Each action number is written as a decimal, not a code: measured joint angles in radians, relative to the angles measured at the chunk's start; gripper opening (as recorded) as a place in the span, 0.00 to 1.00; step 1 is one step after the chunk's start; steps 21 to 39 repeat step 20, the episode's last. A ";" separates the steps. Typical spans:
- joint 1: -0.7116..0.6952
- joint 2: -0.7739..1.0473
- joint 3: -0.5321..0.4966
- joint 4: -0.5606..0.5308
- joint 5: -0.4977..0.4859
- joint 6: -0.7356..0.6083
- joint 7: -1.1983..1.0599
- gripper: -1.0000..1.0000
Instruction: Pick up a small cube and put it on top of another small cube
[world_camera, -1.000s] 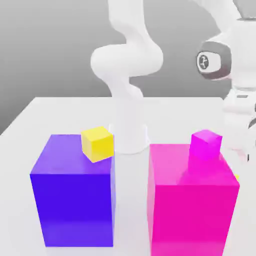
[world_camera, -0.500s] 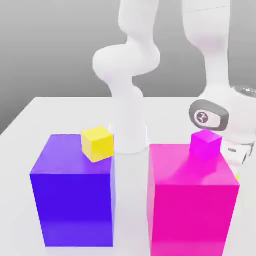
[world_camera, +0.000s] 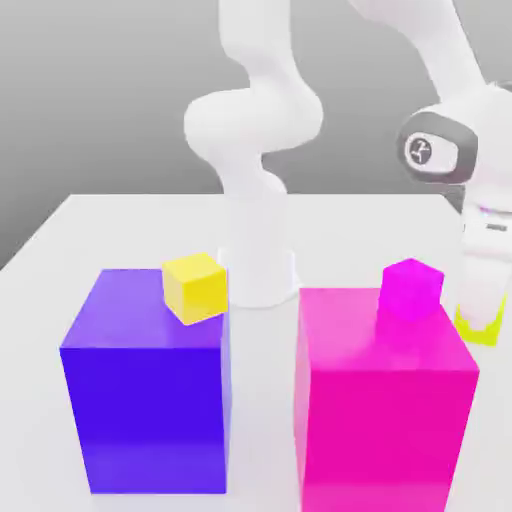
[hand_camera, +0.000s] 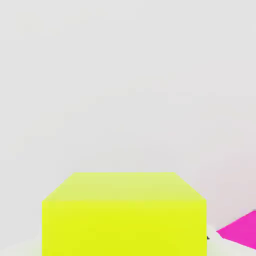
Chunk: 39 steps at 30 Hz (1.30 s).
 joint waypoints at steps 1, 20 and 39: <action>-0.006 -0.027 -0.012 0.018 0.002 -0.043 -0.026 0.00; -0.121 -0.214 -0.167 0.096 -0.010 -0.347 -0.223 1.00; -0.121 -0.214 -0.167 0.096 -0.010 -0.347 -0.223 1.00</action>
